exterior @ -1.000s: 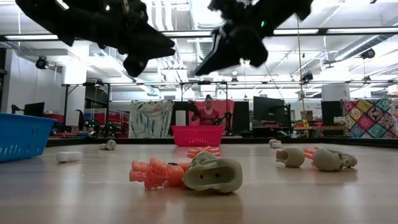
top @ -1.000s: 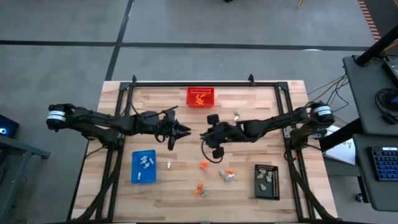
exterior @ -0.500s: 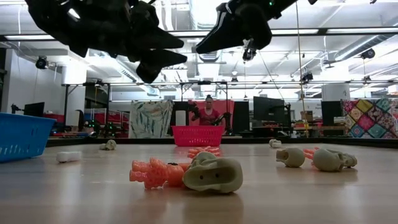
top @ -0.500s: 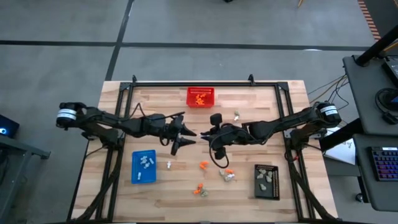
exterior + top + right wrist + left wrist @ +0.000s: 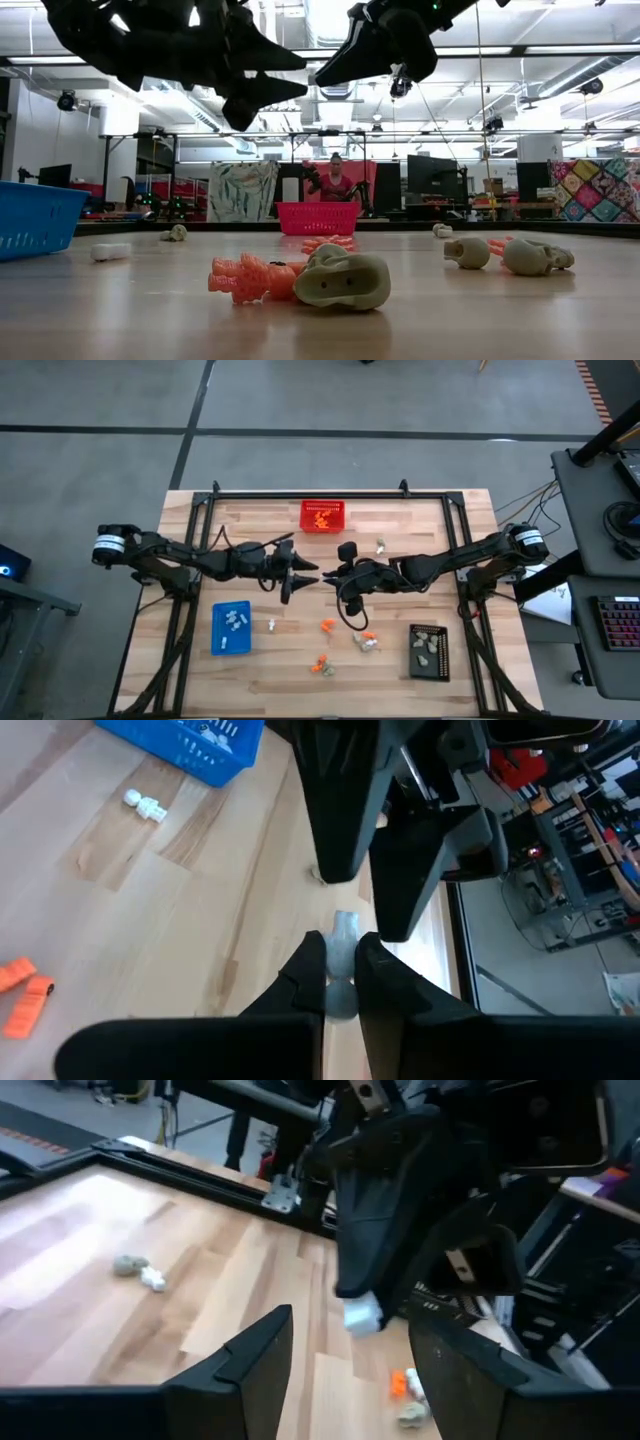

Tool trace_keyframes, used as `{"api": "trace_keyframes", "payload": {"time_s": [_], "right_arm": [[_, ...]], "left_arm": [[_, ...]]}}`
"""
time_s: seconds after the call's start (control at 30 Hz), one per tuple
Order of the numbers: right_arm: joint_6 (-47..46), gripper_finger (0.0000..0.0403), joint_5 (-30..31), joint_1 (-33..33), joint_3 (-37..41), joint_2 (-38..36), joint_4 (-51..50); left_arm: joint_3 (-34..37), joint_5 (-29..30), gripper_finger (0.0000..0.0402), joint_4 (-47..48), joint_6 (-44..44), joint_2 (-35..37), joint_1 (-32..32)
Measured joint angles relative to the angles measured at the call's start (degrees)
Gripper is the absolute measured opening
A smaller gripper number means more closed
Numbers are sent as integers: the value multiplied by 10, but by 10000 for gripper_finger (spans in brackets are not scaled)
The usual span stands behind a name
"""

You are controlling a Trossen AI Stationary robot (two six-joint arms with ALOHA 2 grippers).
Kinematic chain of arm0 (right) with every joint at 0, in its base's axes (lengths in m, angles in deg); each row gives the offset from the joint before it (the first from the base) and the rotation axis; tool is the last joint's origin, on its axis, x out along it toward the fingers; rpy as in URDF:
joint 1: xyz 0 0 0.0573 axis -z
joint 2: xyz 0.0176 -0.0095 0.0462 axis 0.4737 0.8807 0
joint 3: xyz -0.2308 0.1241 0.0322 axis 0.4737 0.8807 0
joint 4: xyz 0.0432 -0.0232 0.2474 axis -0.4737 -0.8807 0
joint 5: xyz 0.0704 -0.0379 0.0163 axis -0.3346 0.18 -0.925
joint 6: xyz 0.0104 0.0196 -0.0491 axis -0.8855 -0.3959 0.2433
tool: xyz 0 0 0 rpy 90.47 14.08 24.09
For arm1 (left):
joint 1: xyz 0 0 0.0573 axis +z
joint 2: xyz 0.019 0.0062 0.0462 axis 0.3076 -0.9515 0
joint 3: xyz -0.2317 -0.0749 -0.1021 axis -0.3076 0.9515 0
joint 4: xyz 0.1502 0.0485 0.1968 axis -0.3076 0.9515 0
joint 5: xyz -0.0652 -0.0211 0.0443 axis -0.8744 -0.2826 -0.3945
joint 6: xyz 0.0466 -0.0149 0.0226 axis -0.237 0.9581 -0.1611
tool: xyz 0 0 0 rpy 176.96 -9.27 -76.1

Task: Sort Halloween decoration
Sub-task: Put the white skeleton toy into the blue bin

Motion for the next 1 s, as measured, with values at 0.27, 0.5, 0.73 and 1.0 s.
{"api": "trace_keyframes", "payload": {"time_s": [0.27, 0.5, 0.73, 1.0], "right_arm": [[0, 22, 0, 0, 0, 0, 0], [1, 22, 0, 0, 0, 0, 2], [8, 22, 2, 0, -1, 0, 1], [10, 22, 1, 0, -1, 0, 0]], "left_arm": [[0, 7, 168, -4, 27, 0, 0], [0, 9, 164, -8, 39, -9, 0], [0, 2, 164, -59, 51, -55, 0], [1, -13, 164, -89, 53, -59, 0]]}}
